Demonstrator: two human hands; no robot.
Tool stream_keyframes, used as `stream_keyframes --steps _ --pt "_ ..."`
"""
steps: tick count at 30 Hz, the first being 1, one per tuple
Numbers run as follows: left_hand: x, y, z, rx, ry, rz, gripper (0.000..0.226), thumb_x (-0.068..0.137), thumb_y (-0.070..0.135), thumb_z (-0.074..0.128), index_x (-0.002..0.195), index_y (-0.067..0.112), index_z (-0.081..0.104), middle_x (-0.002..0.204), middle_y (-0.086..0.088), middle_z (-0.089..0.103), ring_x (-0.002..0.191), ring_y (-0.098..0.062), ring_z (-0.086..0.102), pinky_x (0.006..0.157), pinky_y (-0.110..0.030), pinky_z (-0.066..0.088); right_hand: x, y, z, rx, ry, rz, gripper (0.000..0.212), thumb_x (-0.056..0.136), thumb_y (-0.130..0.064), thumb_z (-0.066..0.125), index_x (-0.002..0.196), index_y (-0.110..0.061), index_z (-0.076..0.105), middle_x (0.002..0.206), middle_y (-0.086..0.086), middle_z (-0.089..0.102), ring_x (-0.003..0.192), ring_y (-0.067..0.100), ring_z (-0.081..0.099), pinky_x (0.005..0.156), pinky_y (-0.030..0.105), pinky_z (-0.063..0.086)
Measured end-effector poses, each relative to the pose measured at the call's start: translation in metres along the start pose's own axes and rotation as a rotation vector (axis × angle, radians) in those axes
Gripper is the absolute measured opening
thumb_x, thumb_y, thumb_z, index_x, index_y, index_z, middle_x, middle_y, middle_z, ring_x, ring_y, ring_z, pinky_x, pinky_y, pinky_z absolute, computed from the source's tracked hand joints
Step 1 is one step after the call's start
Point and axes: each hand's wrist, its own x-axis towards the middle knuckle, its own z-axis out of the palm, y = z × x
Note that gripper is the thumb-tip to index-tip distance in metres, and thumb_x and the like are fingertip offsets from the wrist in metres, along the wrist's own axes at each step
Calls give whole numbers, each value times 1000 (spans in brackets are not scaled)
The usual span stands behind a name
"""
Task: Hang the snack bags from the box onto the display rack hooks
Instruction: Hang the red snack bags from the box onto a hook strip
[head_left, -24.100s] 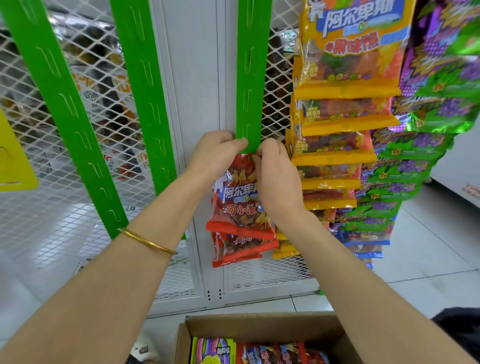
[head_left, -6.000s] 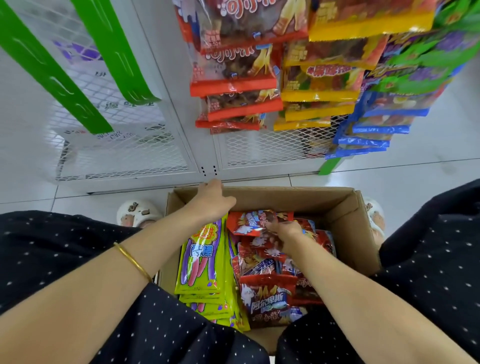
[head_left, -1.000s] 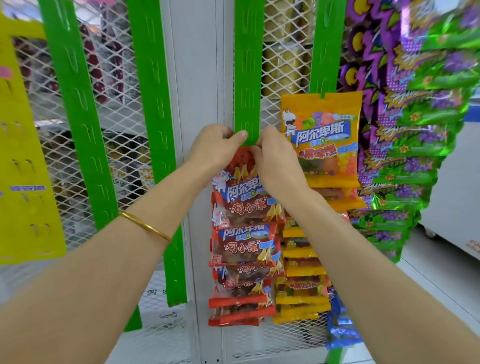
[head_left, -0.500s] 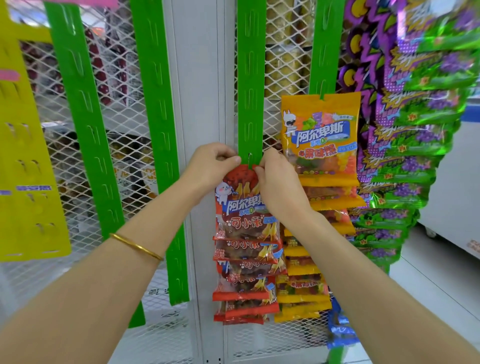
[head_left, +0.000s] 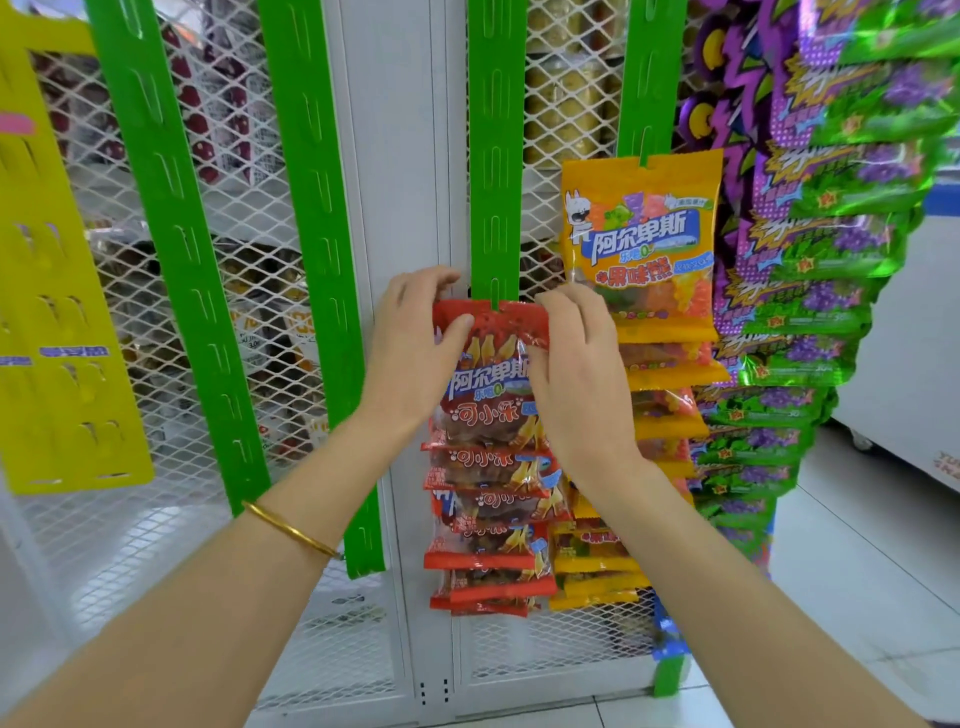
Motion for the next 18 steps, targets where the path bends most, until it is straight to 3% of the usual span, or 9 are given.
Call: stream_keyframes --steps 3,6,8,9,12,15,18 --pt "-33 -3 2 89 145 54 38 86 19 60 123 13 51 126 -4 49 120 -14 36 98 -2 11 -32 3 -13 16 64 -59 30 83 4 60 113 1 59 118 16 56 114 28 48 98 27 36" --pt "-95 -7 14 28 165 87 32 86 20 59 117 13 55 122 1 51 118 -10 38 101 -6 15 -87 15 -24 138 -68 -38 24 82 -3 59 106 -7 61 112 8 59 102 19 55 78 22 45" --pt "-144 -16 27 -12 31 73 29 86 24 55 112 13 58 118 3 53 115 -7 41 101 -7 18 -132 28 -24 158 -321 -2 21 83 -10 57 104 -12 59 106 2 59 88 16 59 62 27 50" --pt "-168 -23 35 -21 -76 46 28 86 26 53 110 14 60 117 3 55 113 -8 43 100 -7 20 -157 37 -21 155 -525 47 20 85 -12 56 105 -13 58 105 1 58 84 17 60 59 31 51" --pt "-231 -50 60 -2 -481 -64 32 84 33 48 105 15 62 113 0 57 110 -14 46 97 -12 26 -236 76 -5 186 -1154 344 24 88 -16 59 111 -12 56 106 5 60 91 23 60 78 39 49" --pt "-267 -68 80 17 -854 -176 25 84 23 58 106 12 63 117 -6 56 115 -23 47 92 -20 27 -308 109 -3 158 -1479 486 29 87 -20 62 112 -7 59 112 14 63 105 28 58 87 31 44" --pt "-280 -74 92 -7 -984 -260 21 85 15 62 106 13 62 118 -8 54 116 -24 47 96 -29 35 -365 126 -5 49 -1718 552 36 88 -24 61 118 -6 57 119 14 60 113 28 55 91 31 41"
